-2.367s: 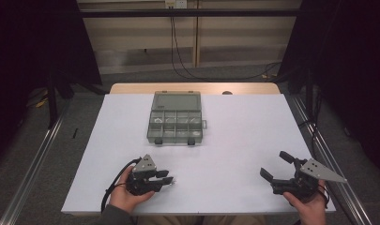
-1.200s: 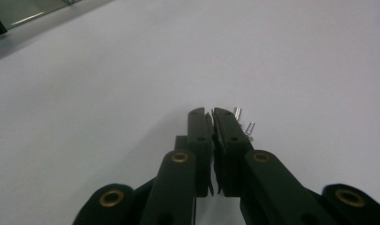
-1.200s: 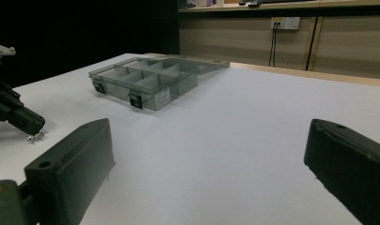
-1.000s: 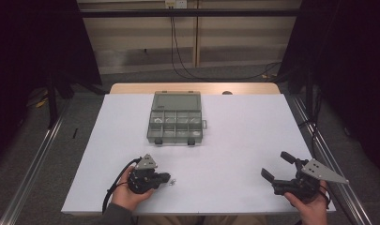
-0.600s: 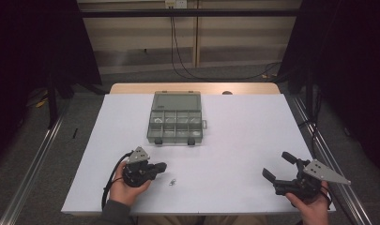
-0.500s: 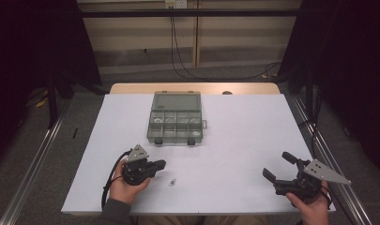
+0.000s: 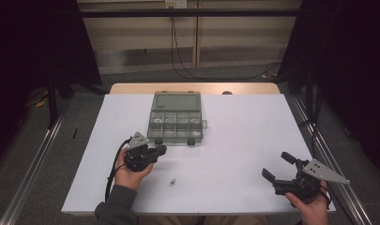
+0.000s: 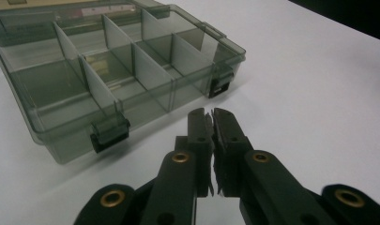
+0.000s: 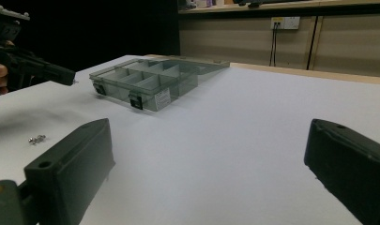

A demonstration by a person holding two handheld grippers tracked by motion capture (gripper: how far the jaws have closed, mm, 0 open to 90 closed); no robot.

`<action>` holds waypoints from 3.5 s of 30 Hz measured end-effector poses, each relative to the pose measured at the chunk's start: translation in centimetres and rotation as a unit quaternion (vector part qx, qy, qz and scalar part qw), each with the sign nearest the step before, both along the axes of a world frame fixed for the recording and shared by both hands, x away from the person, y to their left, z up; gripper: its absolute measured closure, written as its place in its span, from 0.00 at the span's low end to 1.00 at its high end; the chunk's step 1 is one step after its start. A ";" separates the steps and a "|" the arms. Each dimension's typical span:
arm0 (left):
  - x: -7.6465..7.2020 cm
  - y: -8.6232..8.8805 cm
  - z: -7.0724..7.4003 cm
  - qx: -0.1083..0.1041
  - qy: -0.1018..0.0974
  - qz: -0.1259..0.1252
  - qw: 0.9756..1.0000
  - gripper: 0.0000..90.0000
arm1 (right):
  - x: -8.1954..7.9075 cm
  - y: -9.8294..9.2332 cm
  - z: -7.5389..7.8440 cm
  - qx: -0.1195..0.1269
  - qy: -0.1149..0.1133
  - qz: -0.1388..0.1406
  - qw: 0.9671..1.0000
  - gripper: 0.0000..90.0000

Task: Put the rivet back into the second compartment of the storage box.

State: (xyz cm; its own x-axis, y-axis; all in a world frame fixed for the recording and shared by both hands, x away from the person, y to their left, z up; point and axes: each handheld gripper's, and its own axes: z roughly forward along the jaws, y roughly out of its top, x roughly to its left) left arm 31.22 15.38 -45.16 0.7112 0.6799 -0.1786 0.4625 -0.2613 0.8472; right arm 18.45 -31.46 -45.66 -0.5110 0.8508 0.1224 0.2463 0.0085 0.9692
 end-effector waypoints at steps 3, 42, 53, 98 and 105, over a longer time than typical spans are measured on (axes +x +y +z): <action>0.6 -0.3 0.3 -0.003 -0.004 0.006 1.000 0.96 | 0.0 0.0 0.0 -0.003 0.000 0.002 1.000 0.01; 10.0 -3.6 0.6 0.052 -0.022 0.102 0.993 0.96 | 0.1 -0.5 -0.1 0.010 0.000 -0.004 1.000 0.01; 11.6 -4.5 -0.4 0.069 -0.024 0.113 0.991 0.83 | 0.3 -0.8 -0.2 0.018 0.003 -0.005 1.000 0.01; 1.7 -2.1 -0.3 -0.043 -0.002 -0.003 0.999 0.07 | 0.3 -0.2 -0.1 0.006 0.003 0.005 1.000 0.01; 0.7 -1.5 -0.1 -0.062 -0.006 -0.012 0.998 0.04 | 0.4 -0.1 -0.2 0.006 0.003 0.005 1.000 0.01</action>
State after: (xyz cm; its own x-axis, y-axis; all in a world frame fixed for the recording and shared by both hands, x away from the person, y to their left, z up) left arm 31.93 13.89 -45.27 0.7302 0.6353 -0.2515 0.4466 -0.1651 0.8794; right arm 18.83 -31.61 -45.84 -0.5186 0.8443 0.1351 0.2525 0.0003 0.9676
